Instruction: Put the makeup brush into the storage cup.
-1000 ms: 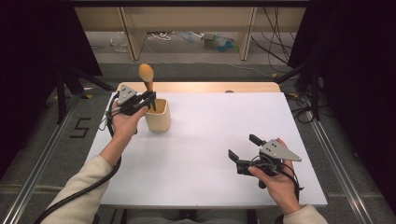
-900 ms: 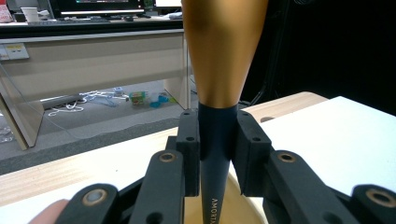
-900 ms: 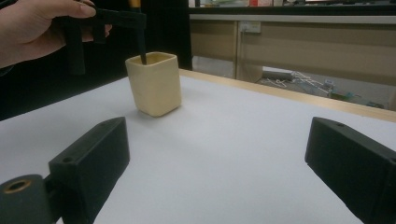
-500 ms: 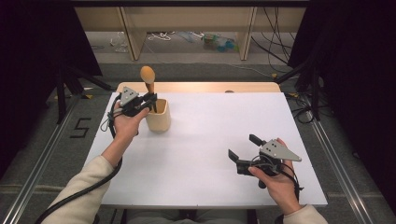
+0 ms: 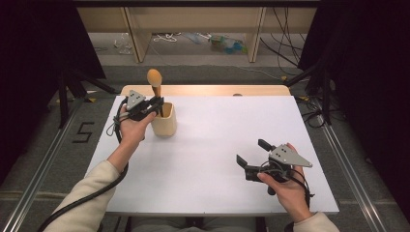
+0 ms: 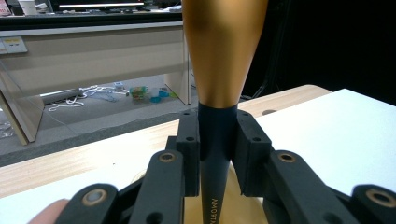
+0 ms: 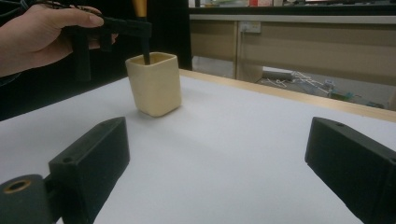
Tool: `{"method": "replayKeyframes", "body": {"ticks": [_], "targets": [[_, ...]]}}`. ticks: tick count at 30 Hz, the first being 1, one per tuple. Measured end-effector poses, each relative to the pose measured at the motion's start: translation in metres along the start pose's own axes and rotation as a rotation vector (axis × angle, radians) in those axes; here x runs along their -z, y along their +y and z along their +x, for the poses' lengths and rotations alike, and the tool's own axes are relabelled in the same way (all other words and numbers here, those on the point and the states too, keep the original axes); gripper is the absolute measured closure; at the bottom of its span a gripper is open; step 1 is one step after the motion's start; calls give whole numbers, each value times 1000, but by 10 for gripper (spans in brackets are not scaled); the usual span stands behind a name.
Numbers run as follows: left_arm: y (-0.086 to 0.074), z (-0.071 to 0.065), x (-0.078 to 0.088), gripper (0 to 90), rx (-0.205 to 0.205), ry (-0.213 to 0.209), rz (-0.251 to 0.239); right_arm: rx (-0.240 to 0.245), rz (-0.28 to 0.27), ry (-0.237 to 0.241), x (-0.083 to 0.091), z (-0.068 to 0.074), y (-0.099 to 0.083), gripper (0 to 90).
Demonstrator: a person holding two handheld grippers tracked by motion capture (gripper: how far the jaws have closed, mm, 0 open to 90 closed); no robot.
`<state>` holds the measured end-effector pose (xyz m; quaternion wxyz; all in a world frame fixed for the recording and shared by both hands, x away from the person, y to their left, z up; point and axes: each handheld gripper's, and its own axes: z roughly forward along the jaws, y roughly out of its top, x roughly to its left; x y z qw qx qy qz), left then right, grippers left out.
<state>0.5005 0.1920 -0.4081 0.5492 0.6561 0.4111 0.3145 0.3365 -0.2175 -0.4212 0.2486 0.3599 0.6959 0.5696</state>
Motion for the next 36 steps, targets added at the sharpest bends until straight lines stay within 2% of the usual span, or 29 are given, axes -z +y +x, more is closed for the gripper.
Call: {"method": "replayKeyframes", "body": {"ticks": [36], "targets": [[-9,2,-8,741,5,16,19,-4,0,5,-1,0,0,72]]}}
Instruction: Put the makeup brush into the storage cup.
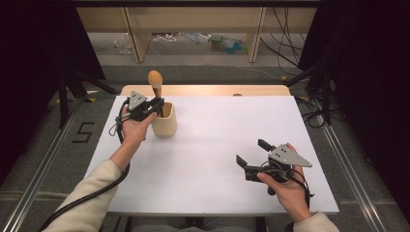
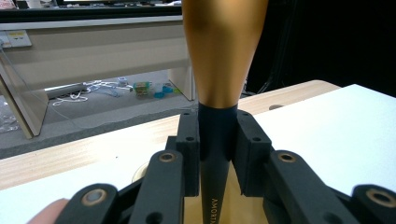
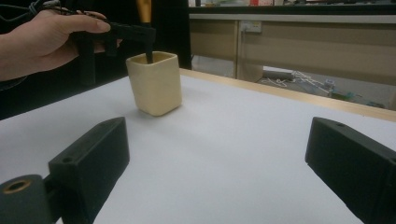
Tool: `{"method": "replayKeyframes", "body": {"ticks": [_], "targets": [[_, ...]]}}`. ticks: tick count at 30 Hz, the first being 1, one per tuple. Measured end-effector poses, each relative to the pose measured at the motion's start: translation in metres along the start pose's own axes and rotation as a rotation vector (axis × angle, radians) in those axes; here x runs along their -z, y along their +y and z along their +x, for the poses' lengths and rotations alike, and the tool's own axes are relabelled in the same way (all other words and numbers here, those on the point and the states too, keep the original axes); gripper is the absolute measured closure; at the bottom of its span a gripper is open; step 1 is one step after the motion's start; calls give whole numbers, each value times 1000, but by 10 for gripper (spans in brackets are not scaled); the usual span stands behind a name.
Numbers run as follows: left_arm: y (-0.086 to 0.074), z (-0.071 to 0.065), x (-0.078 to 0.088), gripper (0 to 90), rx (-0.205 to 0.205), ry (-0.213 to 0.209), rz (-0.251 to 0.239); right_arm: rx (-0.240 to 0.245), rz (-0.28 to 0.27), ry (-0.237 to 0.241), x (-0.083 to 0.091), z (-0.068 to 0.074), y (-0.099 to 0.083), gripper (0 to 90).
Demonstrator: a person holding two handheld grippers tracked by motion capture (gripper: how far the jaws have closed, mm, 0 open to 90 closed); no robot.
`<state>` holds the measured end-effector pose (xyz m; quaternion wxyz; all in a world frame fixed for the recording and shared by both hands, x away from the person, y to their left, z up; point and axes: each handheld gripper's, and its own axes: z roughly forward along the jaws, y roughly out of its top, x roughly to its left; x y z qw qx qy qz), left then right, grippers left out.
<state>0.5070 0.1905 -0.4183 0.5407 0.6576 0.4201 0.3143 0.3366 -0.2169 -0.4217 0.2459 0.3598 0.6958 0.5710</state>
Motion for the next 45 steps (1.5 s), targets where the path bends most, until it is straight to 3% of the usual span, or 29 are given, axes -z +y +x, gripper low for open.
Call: {"method": "replayKeyframes", "body": {"ticks": [45], "targets": [[-5,3,-5,735,15,-1,25,5,2,-4,0,0,0,70]]}}
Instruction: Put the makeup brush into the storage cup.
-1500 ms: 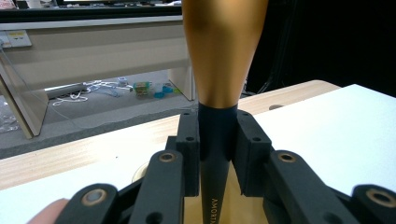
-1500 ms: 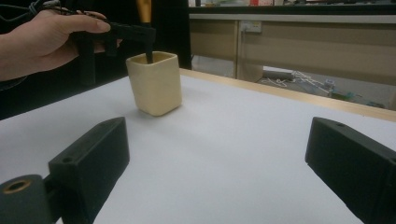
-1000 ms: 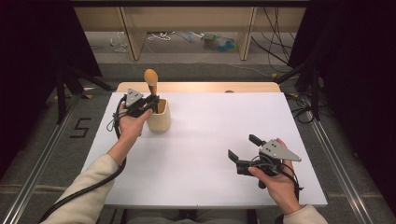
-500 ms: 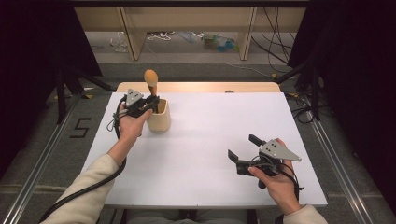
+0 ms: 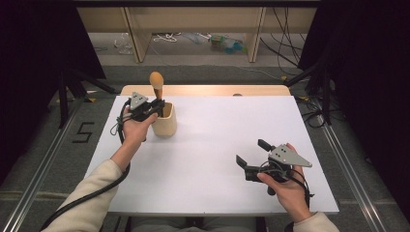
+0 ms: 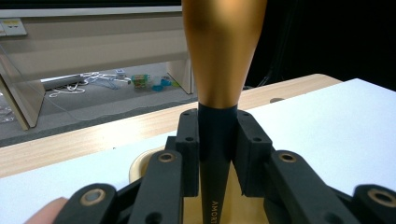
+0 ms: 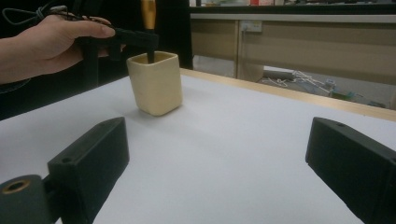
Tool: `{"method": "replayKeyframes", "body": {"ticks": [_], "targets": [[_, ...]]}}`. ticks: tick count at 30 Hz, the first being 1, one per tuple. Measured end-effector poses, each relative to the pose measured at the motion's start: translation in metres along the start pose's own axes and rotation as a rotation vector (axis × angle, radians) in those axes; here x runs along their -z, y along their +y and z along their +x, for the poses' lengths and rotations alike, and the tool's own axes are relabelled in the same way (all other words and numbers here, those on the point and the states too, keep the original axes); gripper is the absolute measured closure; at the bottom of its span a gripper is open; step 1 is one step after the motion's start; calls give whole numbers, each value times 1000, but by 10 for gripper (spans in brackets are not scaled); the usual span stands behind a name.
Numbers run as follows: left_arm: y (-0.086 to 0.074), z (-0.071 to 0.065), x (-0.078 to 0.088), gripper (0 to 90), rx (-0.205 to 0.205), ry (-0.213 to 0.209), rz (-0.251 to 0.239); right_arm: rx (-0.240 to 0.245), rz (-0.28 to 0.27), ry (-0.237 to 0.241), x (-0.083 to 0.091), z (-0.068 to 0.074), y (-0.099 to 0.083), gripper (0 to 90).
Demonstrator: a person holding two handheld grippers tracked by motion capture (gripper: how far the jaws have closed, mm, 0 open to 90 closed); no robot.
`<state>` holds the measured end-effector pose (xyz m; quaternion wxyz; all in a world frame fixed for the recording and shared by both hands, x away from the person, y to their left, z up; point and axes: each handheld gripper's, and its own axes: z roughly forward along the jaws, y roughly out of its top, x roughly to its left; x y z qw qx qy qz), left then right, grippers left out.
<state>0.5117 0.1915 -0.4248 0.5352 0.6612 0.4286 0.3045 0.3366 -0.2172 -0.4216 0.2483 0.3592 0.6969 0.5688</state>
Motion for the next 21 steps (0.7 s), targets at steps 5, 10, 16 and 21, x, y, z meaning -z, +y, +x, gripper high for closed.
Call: {"method": "replayKeyframes", "body": {"ticks": [5,10,16,21], "targets": [[8,1,1,211,69,30,-62,3,8,10,0,1,0,67],[12,2,4,89,46,26,-70,8,-2,10,-1,1,0,64],[13,0,7,66,33,12,-79,11,-3,6,0,1,0,62],[15,0,11,63,35,4,-89,12,0,8,0,0,0,60]]}}
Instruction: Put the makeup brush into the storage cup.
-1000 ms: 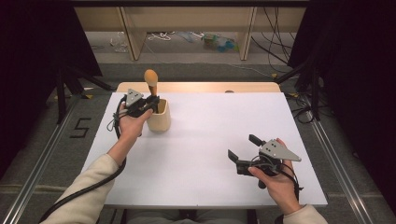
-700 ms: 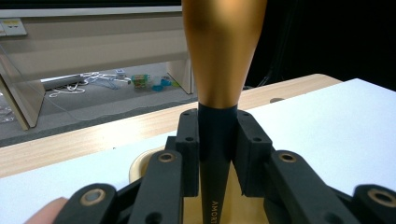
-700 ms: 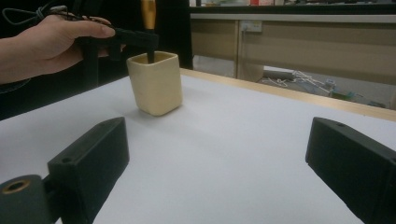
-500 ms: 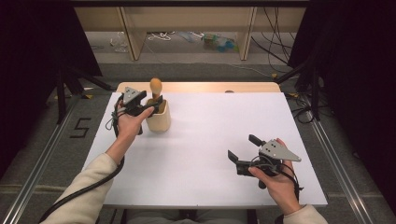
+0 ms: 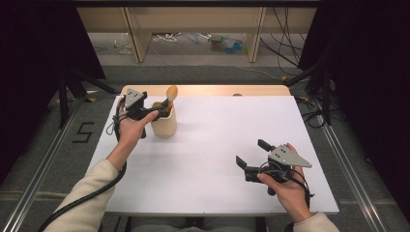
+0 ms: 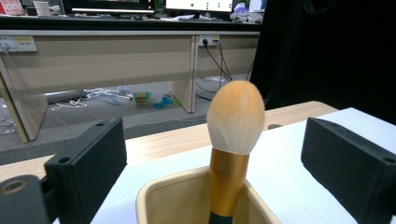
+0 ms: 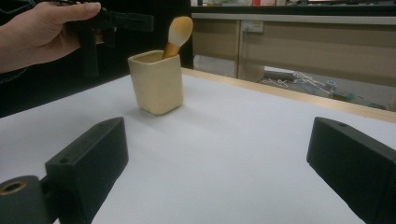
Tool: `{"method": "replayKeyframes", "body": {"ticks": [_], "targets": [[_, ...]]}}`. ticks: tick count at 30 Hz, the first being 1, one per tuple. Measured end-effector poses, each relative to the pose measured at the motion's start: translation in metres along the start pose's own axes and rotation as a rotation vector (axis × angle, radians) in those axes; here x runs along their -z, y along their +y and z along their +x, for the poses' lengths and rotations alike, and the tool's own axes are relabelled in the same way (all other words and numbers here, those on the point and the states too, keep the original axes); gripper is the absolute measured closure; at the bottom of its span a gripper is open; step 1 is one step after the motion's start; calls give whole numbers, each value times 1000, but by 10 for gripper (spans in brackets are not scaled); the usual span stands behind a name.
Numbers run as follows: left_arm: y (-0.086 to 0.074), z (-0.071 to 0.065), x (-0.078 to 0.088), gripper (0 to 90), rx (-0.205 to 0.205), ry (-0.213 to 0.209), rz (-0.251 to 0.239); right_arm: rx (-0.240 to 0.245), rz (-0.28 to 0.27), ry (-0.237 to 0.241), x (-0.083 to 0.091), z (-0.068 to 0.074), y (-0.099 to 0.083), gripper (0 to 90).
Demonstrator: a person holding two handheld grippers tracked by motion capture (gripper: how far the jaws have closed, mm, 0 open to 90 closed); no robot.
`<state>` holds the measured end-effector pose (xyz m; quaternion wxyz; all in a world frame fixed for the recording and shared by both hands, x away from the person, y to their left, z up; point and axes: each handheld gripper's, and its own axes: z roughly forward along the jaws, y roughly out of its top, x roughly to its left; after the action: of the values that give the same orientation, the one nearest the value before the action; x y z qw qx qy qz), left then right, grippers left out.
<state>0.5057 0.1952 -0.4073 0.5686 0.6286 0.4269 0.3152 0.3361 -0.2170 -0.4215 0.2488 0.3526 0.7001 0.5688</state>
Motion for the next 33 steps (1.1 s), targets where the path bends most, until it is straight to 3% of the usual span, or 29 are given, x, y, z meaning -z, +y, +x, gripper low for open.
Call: {"method": "replayKeyframes", "body": {"ticks": [4,8,13,33], "targets": [[1,0,4,55,-3,-14,-2,-1,-1,-2,0,0,0,58],[1,-2,9,56,19,-27,-2,3,2,-6,0,1,0,56],[4,-3,16,51,-2,-39,-13,1,2,-5,0,1,0,56],[7,-21,44,49,-19,-97,-44,-4,-8,1,0,1,0,53]]}}
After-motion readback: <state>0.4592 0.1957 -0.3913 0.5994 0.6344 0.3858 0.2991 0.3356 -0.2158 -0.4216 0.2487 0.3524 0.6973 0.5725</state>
